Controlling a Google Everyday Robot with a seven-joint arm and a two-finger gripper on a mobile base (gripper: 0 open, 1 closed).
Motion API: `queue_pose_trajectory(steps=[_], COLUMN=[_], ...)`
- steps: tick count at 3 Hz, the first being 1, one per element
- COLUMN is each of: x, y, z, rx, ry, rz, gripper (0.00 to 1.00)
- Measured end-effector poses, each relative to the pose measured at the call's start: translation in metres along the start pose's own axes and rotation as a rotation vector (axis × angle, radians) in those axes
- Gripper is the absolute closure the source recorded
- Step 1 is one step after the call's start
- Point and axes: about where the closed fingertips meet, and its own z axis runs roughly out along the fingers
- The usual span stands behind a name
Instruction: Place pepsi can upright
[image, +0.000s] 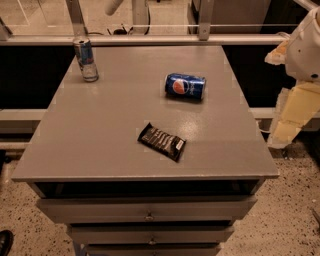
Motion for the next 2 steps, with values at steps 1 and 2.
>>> queue_pose_trajectory(steps=[1,2], x=[0.0,-0.008], y=[0.0,-0.014], z=[0.0,0.015], rx=[0.0,0.005], ry=[0.0,-0.048], rz=[0.0,0.024], gripper=[0.0,0.0])
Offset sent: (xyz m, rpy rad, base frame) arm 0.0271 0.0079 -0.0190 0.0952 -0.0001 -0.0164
